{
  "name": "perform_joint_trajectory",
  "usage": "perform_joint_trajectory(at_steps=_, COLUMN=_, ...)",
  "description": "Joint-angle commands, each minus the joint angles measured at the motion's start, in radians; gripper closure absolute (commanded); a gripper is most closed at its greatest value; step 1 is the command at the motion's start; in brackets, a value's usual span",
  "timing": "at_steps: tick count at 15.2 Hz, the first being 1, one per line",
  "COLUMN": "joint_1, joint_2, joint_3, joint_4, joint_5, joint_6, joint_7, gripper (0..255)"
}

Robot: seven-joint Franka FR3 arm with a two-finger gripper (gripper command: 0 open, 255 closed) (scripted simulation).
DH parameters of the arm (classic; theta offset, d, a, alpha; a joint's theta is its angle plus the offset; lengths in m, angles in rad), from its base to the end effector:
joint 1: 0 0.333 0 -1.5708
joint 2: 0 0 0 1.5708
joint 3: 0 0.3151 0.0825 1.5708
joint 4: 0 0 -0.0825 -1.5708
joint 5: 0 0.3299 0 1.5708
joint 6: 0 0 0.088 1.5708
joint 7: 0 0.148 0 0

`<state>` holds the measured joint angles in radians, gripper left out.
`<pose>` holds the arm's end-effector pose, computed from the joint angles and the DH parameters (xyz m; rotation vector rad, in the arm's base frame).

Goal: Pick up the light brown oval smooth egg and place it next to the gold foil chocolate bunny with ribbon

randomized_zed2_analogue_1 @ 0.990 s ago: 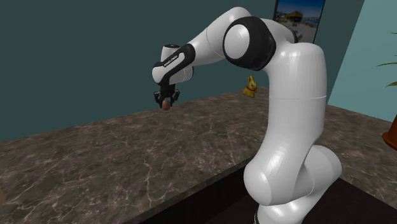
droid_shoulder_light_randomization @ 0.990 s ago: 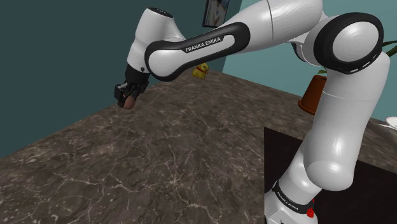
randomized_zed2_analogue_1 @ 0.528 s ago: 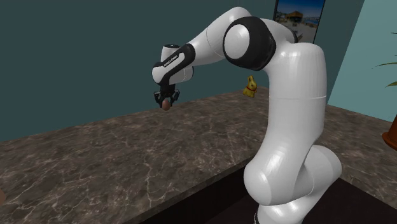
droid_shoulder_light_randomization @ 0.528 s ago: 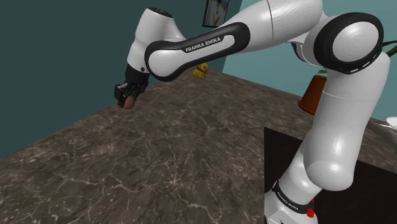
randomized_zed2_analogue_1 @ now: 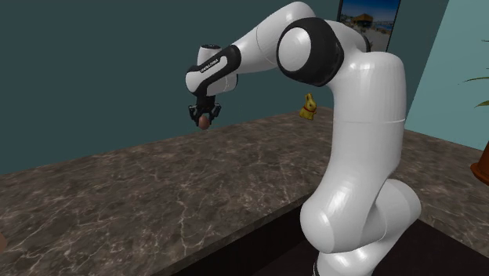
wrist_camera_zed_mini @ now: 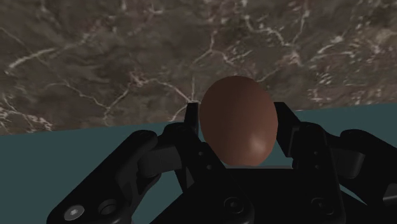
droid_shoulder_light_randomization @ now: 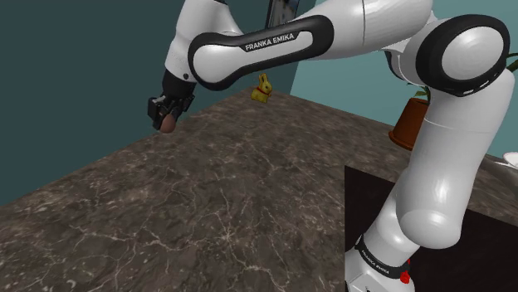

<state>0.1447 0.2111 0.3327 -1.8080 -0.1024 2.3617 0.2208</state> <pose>0.5504 0.2660 0.4519 -2.9603 -0.4434 -0.5140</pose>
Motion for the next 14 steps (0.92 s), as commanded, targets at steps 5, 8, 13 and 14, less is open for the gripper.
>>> perform_joint_trajectory(at_steps=5, joint_1=-0.003, joint_2=-0.021, joint_3=0.004, joint_4=0.052, joint_5=0.013, joint_6=-0.072, joint_7=-0.01, gripper=255)
perform_joint_trajectory(at_steps=8, joint_1=-0.003, joint_2=-0.028, joint_3=0.005, joint_4=0.083, joint_5=0.018, joint_6=-0.11, joint_7=-0.014, gripper=255)
perform_joint_trajectory(at_steps=13, joint_1=-0.002, joint_2=-0.036, joint_3=0.007, joint_4=0.141, joint_5=0.024, joint_6=-0.175, joint_7=-0.018, gripper=255)
perform_joint_trajectory(at_steps=14, joint_1=-0.002, joint_2=-0.037, joint_3=0.007, joint_4=0.154, joint_5=0.024, joint_6=-0.188, joint_7=-0.018, gripper=255)
